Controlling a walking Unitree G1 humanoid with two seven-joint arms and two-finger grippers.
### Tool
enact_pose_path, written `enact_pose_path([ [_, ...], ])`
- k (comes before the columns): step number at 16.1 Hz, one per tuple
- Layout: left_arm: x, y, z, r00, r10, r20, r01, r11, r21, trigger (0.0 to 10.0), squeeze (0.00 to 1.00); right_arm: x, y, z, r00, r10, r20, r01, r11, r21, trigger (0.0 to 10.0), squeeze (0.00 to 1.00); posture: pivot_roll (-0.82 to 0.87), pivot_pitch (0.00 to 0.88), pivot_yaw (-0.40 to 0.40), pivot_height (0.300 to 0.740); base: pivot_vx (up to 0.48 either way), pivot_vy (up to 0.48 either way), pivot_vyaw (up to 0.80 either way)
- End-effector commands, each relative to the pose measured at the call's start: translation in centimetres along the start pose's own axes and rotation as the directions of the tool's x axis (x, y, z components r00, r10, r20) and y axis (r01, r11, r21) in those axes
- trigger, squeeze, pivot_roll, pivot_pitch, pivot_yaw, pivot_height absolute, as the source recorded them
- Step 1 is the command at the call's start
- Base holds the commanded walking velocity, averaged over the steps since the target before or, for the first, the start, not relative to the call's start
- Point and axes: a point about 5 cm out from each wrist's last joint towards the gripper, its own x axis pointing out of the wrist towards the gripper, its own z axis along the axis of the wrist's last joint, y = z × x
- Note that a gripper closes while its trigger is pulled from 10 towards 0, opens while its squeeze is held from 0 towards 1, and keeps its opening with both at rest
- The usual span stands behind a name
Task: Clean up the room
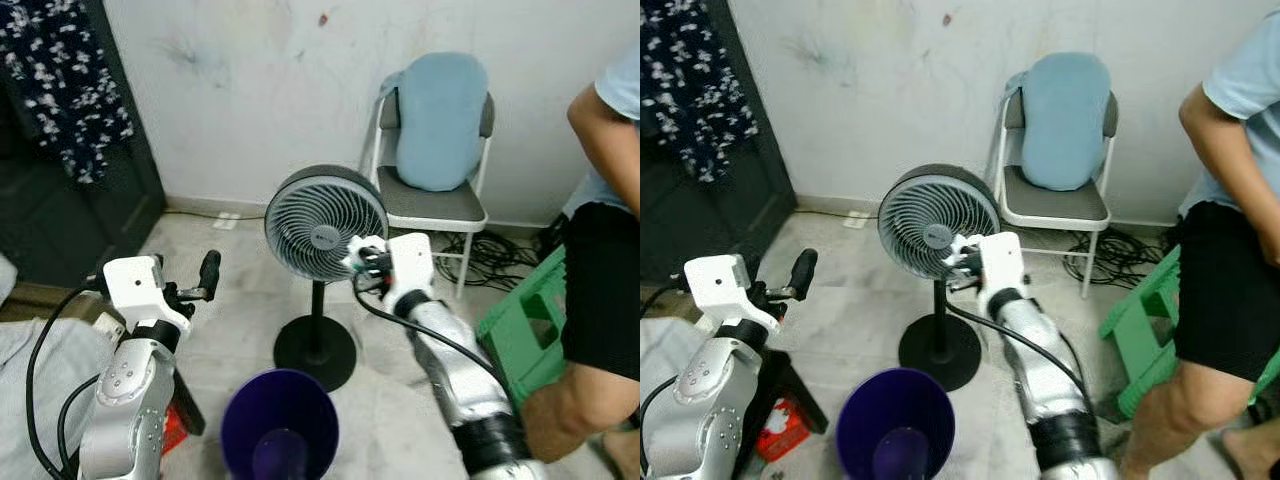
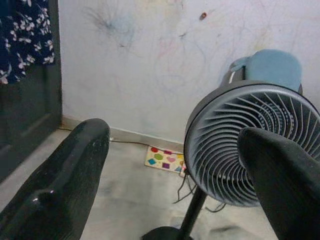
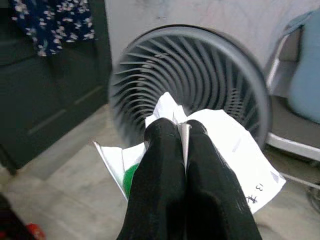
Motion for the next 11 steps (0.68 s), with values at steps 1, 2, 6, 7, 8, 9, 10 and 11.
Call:
enact_pose_path([
  [1, -0.1, 0.3, -0.1, 1.000, 0.007, -0.013, -0.007, 1.000, 0.024, 10.0, 0.00, 0.7, 0.8, 0.1, 1.000, 0.011, 0.004, -0.011, 1.000, -0.009, 10.0, 0.00, -0.04, 0.000, -0.023, 0.740, 0.000, 0.000, 0.00],
  [2, -0.2, 0.4, -0.1, 1.000, 0.006, -0.017, -0.005, 0.999, 0.033, 10.0, 0.00, 1.1, 1.4, -0.2, 1.000, 0.024, -0.008, -0.024, 1.000, 0.000, 10.0, 0.00, -0.04, 0.000, -0.023, 0.740, 0.000, 0.000, 0.00],
  [6, -0.8, 1.2, 0.0, 0.999, 0.006, -0.035, -0.003, 0.998, 0.070, 10.0, 0.00, 2.4, 3.9, -1.2, 0.996, 0.059, -0.062, -0.054, 0.996, 0.076, 10.0, 0.00, 0.00, 0.000, -0.008, 0.740, 0.000, 0.000, 0.40],
  [7, -0.9, 1.4, 0.1, 0.999, 0.002, -0.041, 0.002, 0.997, 0.080, 10.0, 0.00, 2.8, 4.5, -1.8, 0.992, 0.055, -0.110, -0.043, 0.994, 0.105, 10.0, 0.00, 0.01, 0.000, -0.006, 0.740, 0.000, 0.000, 0.00],
  [8, -0.9, 1.4, 0.1, 0.999, -0.001, -0.044, 0.004, 0.996, 0.084, 10.0, 0.00, 2.9, 4.5, -2.2, 0.988, 0.045, -0.146, -0.025, 0.990, 0.135, 10.0, 0.00, 0.01, 0.000, -0.006, 0.740, 0.000, 0.000, 0.00],
  [9, -1.0, 1.4, 0.1, 0.999, -0.002, -0.046, 0.006, 0.996, 0.087, 10.0, 0.00, 2.9, 4.5, -2.5, 0.985, 0.035, -0.169, -0.011, 0.989, 0.145, 10.0, 0.00, 0.01, 0.000, -0.002, 0.740, 0.000, 0.000, 0.00],
  [10, -1.0, 1.3, 0.0, 0.999, -0.011, -0.053, 0.016, 0.996, 0.092, 10.0, 0.00, 2.9, 4.3, -3.2, 0.977, 0.018, -0.213, 0.018, 0.986, 0.164, 10.0, 0.00, 0.01, 0.000, 0.002, 0.740, 0.000, 0.000, 0.00],
  [11, -1.2, 1.2, 0.0, 0.998, -0.029, -0.063, 0.036, 0.994, 0.103, 10.0, 0.00, 3.0, 4.2, -3.5, 0.973, 0.006, -0.232, 0.037, 0.983, 0.181, 10.0, 0.00, 0.01, 0.000, 0.006, 0.740, 0.000, 0.000, 0.00],
])
